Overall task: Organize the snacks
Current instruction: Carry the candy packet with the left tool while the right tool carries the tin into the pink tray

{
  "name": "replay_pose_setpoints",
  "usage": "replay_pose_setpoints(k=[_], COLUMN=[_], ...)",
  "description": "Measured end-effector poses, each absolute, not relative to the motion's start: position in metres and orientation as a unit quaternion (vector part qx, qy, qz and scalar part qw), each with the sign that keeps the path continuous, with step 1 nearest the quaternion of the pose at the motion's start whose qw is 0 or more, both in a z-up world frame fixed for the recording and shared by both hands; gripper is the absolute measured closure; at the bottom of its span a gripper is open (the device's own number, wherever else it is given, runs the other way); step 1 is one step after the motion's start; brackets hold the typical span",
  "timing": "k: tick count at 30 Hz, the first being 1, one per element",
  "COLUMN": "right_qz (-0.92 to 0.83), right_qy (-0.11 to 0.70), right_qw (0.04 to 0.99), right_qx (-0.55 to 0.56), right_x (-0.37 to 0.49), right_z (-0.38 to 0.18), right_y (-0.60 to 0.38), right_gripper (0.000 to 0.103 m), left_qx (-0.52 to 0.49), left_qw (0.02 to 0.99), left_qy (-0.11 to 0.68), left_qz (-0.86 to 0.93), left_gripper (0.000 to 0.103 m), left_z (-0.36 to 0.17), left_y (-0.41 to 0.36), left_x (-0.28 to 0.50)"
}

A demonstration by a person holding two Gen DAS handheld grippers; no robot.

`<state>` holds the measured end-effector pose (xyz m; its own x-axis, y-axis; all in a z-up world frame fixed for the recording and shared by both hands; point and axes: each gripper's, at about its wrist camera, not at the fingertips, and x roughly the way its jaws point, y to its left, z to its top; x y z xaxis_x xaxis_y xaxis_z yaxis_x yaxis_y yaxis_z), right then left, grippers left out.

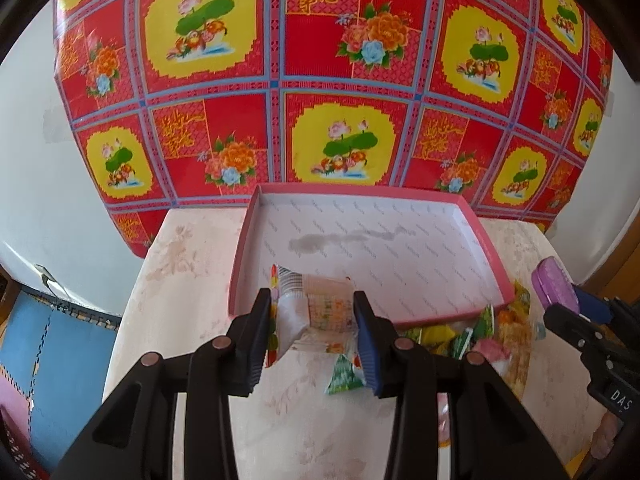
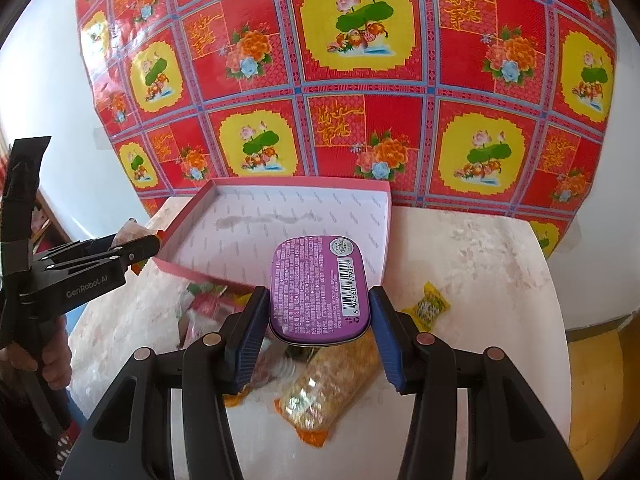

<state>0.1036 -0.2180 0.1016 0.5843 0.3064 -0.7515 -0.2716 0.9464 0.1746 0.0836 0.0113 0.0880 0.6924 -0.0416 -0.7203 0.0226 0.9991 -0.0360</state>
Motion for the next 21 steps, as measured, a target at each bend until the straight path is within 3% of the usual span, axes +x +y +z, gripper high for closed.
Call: replay_pose_setpoints(k=[21], right_qz=[0.166], right_qy=[0.447], right_qw=[0.879], right_qx=[0.024], right_x=[0.182], right_z=[0.08], right_y=[-0.197], right_gripper=[0.052], left_qx=[-0.006], left_qw=[0.912], left_qy=[0.409], left_qz=[-0.019], left_gripper=[0.062], left_z=[0.071], left_y=[-0.005], left_x=[0.155])
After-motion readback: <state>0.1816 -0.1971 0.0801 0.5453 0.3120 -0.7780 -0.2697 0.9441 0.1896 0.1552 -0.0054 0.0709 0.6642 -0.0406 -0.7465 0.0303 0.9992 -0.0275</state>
